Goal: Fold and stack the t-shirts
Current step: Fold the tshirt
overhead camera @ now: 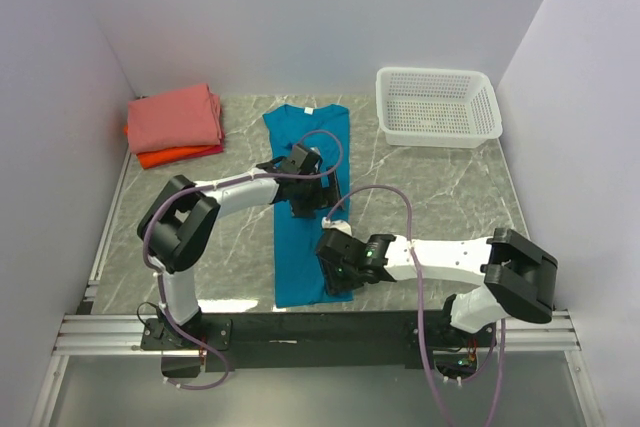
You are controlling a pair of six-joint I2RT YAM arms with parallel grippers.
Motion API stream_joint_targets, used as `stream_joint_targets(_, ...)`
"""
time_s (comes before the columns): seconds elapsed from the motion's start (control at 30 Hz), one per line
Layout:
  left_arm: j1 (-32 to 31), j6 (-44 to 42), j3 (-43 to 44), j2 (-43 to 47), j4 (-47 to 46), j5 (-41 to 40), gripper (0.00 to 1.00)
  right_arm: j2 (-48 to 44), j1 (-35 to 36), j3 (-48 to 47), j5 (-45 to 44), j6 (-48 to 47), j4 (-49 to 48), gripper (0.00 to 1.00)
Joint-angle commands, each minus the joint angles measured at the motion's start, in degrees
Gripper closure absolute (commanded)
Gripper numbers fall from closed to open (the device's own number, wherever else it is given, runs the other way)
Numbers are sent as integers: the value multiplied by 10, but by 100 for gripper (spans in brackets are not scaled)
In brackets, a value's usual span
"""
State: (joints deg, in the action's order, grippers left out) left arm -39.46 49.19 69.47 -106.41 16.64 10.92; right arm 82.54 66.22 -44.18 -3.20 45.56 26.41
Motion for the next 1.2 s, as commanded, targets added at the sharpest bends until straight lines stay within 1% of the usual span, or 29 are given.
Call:
stream_joint_targets(0.0,0,-3,15,-2,-6,-16,1,-29,6,17,-2,5,-6,52)
stream_joint_targets(0.17,0,-1,12,-9,-7,-19,1,-22,8,20,-7,-11,-15,53)
stream_joint_targets(0.3,0,0,9,-12,-5,-20,1,-10,9,16,-6,-11,-22,56)
stream_joint_targets(0.43,0,1,11,-13,0,-26,1,-5,8,11,-22,8,-7,72)
stream_joint_targets(0.6,0,1,11,-16,-1,-27,1,-7,11,16,-24,21,3,73)
stream_joint_targets(0.63,0,1,11,-17,-1,-27,1,-9,12,18,-25,22,4,80)
stream_joint_targets(0.7,0,3,11,-19,1,-30,1,-14,12,20,-27,27,5,88)
stream_joint_targets(0.73,0,2,12,-20,1,-32,0,-21,13,21,-28,30,7,98)
stream_joint_targets(0.77,0,3,12,-20,2,-33,1,-25,15,21,-29,32,9,100)
stream_joint_targets(0.97,2,5,12,-20,4,-38,1,-53,19,27,-37,51,37,100)
stream_joint_targets(1.17,4,3,9,-18,6,-40,1,-128,21,70,-39,83,50,100)
